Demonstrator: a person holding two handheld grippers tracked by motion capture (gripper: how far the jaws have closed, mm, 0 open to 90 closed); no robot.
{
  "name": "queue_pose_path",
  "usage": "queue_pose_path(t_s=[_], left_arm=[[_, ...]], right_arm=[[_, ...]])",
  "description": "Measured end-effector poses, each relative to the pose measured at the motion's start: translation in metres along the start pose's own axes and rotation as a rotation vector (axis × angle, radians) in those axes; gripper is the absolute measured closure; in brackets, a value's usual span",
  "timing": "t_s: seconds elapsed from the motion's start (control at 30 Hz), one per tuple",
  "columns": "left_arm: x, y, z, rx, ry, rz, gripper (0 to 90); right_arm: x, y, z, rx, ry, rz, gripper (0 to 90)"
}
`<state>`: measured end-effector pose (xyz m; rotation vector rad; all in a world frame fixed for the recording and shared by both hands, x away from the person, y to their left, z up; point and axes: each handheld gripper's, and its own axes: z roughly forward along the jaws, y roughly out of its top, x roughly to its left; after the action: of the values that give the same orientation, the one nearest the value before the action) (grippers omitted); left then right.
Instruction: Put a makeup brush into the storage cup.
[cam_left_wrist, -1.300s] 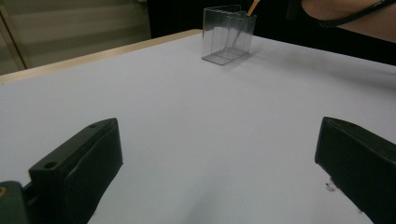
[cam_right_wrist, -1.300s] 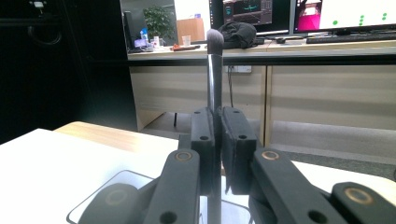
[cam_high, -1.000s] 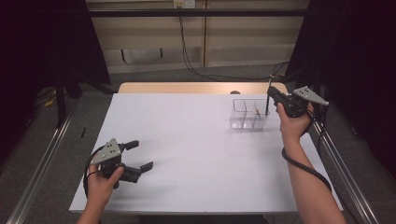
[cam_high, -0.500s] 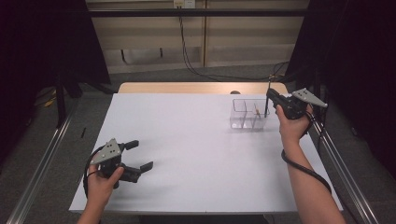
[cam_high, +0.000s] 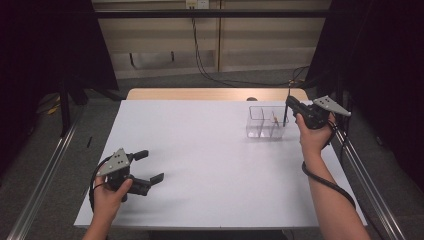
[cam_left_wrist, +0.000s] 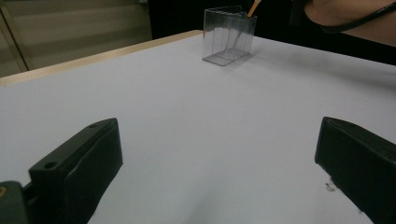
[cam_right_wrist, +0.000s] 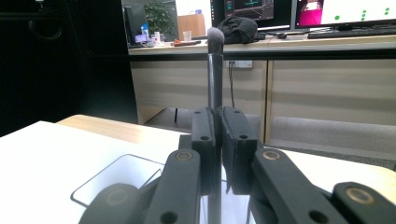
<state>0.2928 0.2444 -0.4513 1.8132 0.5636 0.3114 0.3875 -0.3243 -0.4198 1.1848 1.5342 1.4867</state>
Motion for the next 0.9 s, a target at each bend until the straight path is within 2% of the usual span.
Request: queue_pose_path(t_s=[0.8,0.9], left_arm=[[0.0001,0.0001,0.0003,-0.001,0.001,-0.002,0.7],[0.0,0.0,0.0007,-0.001,-0.001,-0.004,0.7]], right_arm=[[0.001,-0.0047,-0.0048,0.016,0.008,0.002,84.0],[0.0018,-0.0047,-0.0051,0.013,0.02,0.008,79.7]])
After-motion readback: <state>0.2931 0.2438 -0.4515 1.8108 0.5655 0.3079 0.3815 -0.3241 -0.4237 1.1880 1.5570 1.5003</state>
